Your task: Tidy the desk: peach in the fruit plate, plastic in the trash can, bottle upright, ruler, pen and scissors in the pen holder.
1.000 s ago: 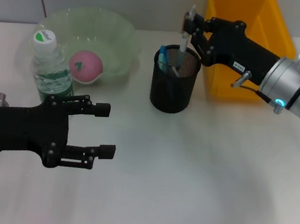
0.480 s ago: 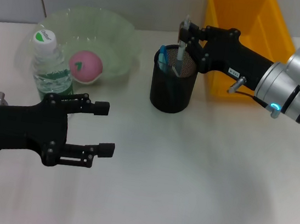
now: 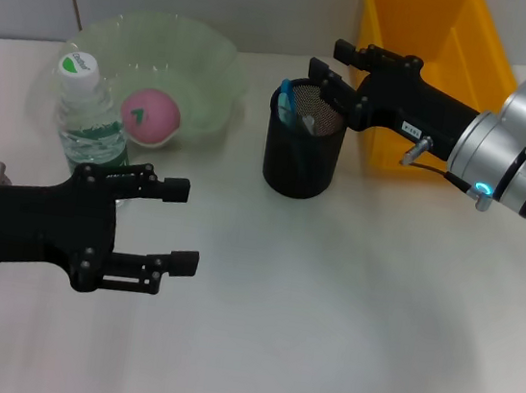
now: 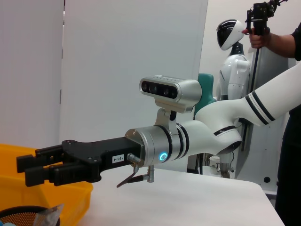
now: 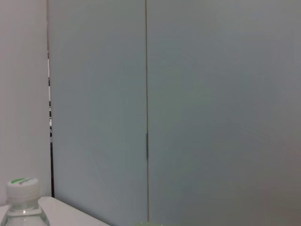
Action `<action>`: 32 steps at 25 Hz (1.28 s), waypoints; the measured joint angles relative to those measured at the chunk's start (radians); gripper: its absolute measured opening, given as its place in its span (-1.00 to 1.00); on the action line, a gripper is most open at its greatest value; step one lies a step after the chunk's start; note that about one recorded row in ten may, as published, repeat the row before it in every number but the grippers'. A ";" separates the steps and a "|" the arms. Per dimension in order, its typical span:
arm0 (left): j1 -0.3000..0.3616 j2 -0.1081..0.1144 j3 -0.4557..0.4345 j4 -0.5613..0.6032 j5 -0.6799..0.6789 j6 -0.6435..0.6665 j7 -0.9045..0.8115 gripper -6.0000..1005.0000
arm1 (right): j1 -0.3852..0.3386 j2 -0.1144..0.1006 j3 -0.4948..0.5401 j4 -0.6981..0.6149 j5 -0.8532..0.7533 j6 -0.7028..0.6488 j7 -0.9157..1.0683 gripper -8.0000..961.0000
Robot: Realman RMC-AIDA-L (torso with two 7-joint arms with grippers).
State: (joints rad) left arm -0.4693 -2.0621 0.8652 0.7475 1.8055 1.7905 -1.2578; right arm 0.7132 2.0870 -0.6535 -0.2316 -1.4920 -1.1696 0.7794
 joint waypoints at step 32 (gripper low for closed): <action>-0.068 0.040 0.007 -0.108 0.002 -0.005 -0.001 0.60 | -0.193 -0.134 -0.065 -0.321 -0.293 -0.586 0.617 0.57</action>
State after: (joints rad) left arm -0.5375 -2.0221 0.8718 0.6396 1.8071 1.7858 -1.2585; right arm 0.5206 1.9534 -0.7185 -0.5523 -1.7847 -1.7551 1.3965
